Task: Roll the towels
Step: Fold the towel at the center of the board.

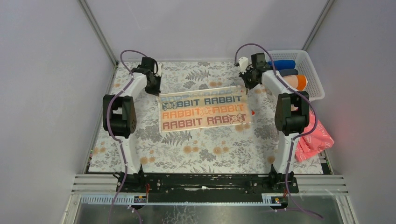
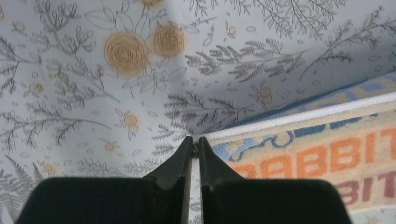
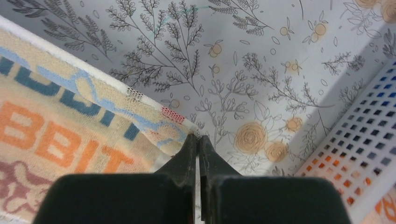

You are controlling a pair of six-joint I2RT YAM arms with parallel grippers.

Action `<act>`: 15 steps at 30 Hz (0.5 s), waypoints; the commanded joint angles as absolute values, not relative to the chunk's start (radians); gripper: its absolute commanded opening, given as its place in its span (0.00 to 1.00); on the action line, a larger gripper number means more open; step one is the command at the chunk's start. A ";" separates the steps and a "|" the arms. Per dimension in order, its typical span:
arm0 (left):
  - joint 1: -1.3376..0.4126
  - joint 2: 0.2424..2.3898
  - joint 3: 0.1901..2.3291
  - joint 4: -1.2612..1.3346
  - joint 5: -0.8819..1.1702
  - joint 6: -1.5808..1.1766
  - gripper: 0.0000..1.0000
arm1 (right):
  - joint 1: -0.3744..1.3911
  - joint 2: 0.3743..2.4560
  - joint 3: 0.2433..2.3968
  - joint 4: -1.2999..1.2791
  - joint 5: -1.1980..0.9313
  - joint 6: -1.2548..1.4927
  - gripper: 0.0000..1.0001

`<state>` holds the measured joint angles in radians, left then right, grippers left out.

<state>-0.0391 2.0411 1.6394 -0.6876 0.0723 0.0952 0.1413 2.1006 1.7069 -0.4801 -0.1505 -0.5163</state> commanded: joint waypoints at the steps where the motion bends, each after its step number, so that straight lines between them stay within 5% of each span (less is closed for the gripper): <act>1: -0.028 1.939 1.552 -0.626 0.005 0.058 0.00 | 0.118 1.969 1.613 -0.374 -0.080 -0.476 0.00; 15: -0.115 1.741 1.309 -0.653 -0.173 -0.116 0.00 | 0.121 1.676 1.225 -0.206 -0.070 -0.256 0.04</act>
